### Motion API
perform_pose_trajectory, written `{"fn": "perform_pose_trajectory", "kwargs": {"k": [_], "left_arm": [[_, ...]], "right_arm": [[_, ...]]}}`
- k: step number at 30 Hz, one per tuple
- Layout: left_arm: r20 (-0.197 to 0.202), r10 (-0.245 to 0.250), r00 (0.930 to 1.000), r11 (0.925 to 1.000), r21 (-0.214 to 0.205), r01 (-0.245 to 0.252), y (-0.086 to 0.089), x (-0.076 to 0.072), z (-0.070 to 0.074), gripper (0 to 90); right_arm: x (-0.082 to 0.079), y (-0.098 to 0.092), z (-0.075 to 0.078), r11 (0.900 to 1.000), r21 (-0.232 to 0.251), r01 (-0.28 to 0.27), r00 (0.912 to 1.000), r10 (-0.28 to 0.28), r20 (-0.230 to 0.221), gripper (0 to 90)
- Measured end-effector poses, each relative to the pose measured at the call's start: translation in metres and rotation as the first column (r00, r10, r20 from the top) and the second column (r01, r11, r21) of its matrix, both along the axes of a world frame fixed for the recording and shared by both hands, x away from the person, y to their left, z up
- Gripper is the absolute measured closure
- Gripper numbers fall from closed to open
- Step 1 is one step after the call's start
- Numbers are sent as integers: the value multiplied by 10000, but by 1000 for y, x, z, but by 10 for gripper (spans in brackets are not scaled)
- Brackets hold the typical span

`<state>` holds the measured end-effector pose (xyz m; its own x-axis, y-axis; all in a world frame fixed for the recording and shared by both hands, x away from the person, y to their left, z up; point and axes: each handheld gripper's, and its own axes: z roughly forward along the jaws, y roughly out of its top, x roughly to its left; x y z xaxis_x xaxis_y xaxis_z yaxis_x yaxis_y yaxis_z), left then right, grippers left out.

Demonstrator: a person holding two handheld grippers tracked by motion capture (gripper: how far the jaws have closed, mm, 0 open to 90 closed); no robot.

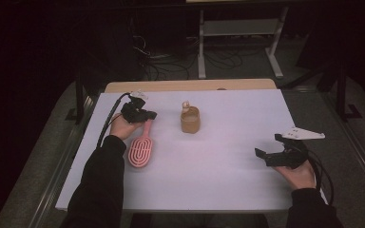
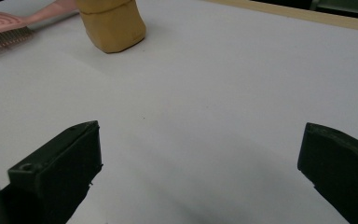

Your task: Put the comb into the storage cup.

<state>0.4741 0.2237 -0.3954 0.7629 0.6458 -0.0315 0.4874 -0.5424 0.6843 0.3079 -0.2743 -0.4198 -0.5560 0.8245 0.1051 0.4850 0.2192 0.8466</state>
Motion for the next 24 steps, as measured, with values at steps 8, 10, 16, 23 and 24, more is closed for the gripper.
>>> {"fn": "perform_pose_trajectory", "kwargs": {"k": [8, 10, 16, 23, 24], "left_arm": [[-495, 22, 9988, 10000, -51, -24, 0, 5, -9, 900], [-581, 3, 9983, 10000, 29, -2, 0, 5, -10, 900], [-672, -92, 9977, 9995, 310, 113, -2, 6, -14, 900], [-736, -101, 9972, 9978, 642, 149, -2, 7, -18, 900], [-779, -101, 9969, 9977, 655, 152, -2, 7, -19, 900]], "right_arm": [[0, 0, 0, 10000, 13, 36, 10000, -36, 12, 0], [0, 0, 0, 10000, 9, 56, 10000, -56, 4, 0], [0, -1, 0, 10000, 5, 63, 10000, -63, 7, 0], [0, -1, 0, 10000, 3, 49, 10000, -49, 3, 0], [0, -1, -1, 10000, -8, 42, 10000, -42, 1, 0]]}}
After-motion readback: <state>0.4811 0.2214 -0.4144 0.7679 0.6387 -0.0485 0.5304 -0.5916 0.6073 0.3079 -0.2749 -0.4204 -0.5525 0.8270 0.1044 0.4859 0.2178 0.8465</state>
